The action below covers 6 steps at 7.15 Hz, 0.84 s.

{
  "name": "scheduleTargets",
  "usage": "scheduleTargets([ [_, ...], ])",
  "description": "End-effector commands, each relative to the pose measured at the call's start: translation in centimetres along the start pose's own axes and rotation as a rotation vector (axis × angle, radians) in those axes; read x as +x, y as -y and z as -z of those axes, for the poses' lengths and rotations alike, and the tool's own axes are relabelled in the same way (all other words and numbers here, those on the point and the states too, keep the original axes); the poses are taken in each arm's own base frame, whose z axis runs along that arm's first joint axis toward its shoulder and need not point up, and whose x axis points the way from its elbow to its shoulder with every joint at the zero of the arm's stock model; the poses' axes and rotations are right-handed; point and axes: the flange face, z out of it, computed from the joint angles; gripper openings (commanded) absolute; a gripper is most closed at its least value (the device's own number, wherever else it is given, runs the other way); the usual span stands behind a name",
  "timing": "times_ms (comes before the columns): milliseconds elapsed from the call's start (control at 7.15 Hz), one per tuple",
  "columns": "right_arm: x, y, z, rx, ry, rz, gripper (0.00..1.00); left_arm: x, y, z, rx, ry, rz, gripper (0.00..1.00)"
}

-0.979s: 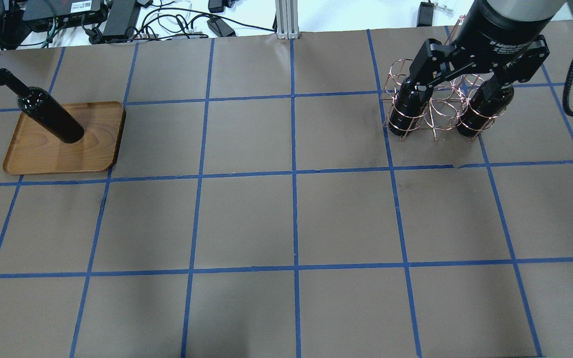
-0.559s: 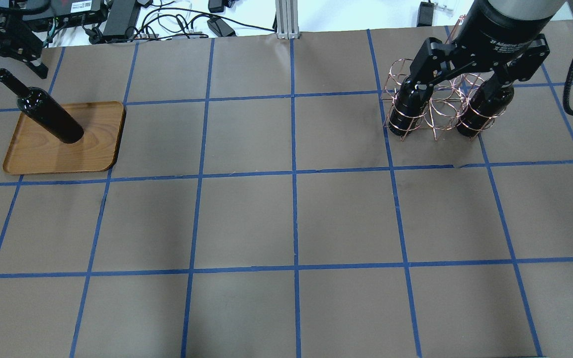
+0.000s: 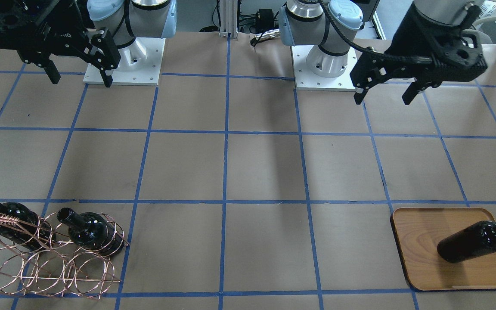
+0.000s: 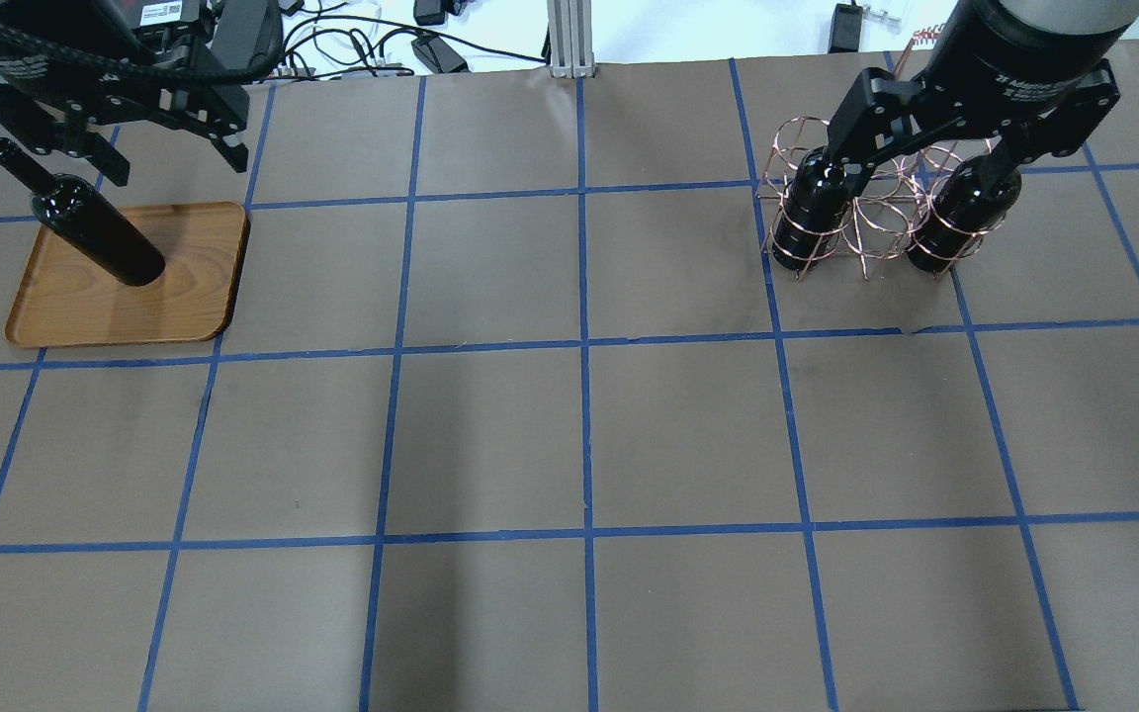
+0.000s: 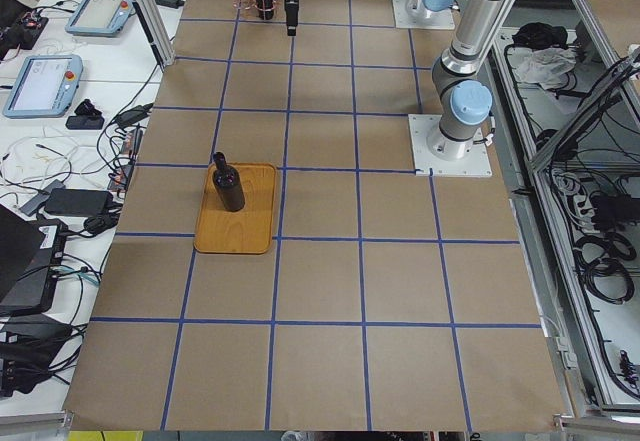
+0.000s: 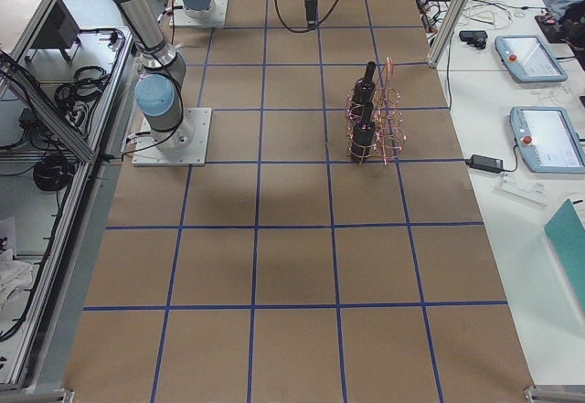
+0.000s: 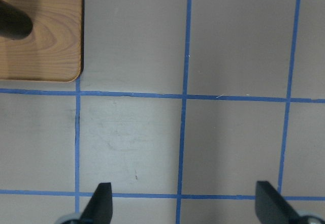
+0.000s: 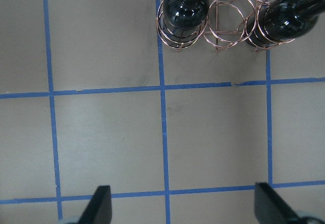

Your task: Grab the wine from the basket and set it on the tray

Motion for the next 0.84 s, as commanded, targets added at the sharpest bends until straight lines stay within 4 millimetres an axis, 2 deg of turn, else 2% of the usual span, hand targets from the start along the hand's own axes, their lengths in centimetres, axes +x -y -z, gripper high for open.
scheduleTargets([
  [0, -0.1, 0.1, -0.1, 0.002, 0.008, -0.002, 1.00, 2.5, -2.0, 0.5, 0.005, -0.001, -0.042, 1.00],
  [140, -0.1, 0.2, -0.2, 0.002, 0.010, -0.004, 1.00, 2.5, -2.6, 0.1, -0.001, -0.004, -0.044, 1.00],
  [699, -0.1, 0.2, -0.2, 0.002, 0.008, -0.004, 1.00, 2.3, -2.5, -0.6, -0.010, -0.004, -0.040, 1.00],
])
